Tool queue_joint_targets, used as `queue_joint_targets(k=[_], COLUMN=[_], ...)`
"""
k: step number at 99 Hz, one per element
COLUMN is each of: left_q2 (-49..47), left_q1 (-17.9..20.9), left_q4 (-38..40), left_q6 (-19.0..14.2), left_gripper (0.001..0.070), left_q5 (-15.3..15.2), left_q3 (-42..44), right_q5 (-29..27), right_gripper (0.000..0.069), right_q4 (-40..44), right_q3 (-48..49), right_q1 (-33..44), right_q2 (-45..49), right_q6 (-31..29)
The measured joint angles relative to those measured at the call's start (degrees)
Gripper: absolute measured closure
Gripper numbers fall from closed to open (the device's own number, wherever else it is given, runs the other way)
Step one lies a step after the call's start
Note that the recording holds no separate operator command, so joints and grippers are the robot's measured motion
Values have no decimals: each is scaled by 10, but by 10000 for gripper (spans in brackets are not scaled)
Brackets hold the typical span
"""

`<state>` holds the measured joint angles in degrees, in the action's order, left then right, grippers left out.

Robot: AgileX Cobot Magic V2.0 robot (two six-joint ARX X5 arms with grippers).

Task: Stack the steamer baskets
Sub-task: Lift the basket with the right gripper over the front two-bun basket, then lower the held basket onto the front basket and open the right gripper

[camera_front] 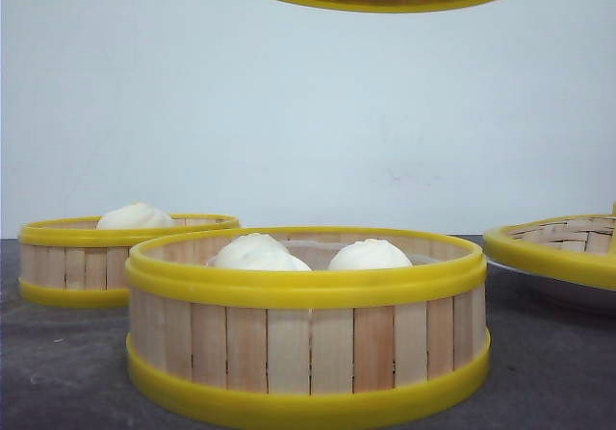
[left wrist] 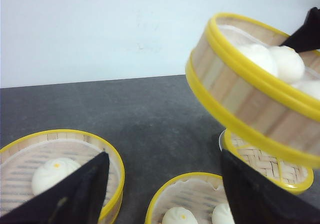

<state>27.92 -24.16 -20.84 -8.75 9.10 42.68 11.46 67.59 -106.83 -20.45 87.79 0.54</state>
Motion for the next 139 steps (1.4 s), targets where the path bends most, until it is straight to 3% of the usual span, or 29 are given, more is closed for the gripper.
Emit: queue_joint_targets(k=[16, 43, 90, 139], left_q2=[-2, -3, -5, -6], left_q1=[0, 0, 0, 0], left_q4=[0, -1, -1, -1], left_q6=[2, 2, 2, 2], left_gripper=[281, 281, 281, 281], left_q5=[0, 0, 0, 0], left_q3=[0, 0, 0, 0], right_q5=[-3, -27, -38, -55], right_gripper=[665, 665, 665, 665], right_q4=[7, -53, -264, -291], right_q3=[17, 110, 357, 370], right_q1=[-36, -95, -121, -118], right_q2=[2, 2, 3, 4], right_q6=[2, 3, -30, -40])
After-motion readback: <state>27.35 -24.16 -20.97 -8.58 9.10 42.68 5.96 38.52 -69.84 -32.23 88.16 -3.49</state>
